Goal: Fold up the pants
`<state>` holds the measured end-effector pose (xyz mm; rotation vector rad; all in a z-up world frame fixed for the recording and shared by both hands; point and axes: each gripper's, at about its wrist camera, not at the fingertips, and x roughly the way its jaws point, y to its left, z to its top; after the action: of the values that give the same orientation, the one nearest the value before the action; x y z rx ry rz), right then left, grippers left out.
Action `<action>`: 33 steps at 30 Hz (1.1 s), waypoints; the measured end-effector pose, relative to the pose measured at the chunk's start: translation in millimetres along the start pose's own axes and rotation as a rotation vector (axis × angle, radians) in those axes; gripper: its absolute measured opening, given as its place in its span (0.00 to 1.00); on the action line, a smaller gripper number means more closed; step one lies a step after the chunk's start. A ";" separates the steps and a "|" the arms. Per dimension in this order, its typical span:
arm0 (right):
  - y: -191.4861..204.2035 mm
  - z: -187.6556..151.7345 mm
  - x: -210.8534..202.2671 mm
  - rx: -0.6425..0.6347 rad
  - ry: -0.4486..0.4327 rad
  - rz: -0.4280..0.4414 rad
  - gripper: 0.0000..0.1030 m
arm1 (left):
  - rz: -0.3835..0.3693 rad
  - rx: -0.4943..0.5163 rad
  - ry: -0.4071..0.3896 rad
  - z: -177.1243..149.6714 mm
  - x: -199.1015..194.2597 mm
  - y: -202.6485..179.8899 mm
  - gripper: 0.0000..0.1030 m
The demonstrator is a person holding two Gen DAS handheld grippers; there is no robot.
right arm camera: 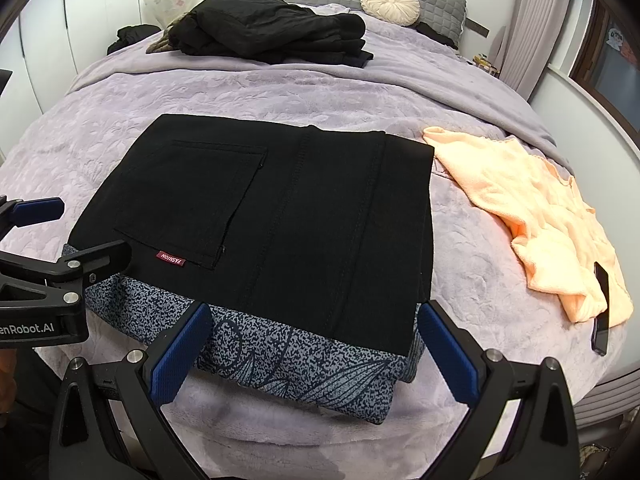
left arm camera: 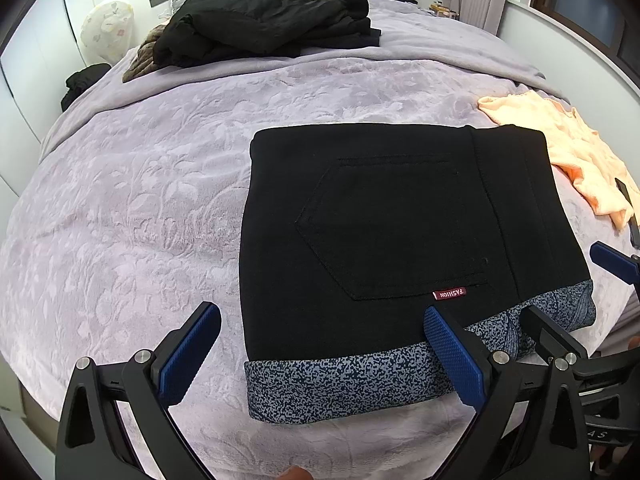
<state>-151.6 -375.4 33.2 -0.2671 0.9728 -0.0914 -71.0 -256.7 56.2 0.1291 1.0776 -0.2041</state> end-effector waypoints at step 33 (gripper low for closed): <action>-16.3 6.5 1.3 0.005 -0.018 0.019 1.00 | 0.007 0.021 0.005 2.0 3.8 -9.3 0.99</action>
<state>-144.8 -390.2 39.9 -0.2536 0.9571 -0.0745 -69.7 -266.6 53.7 0.1523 1.0804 -0.2090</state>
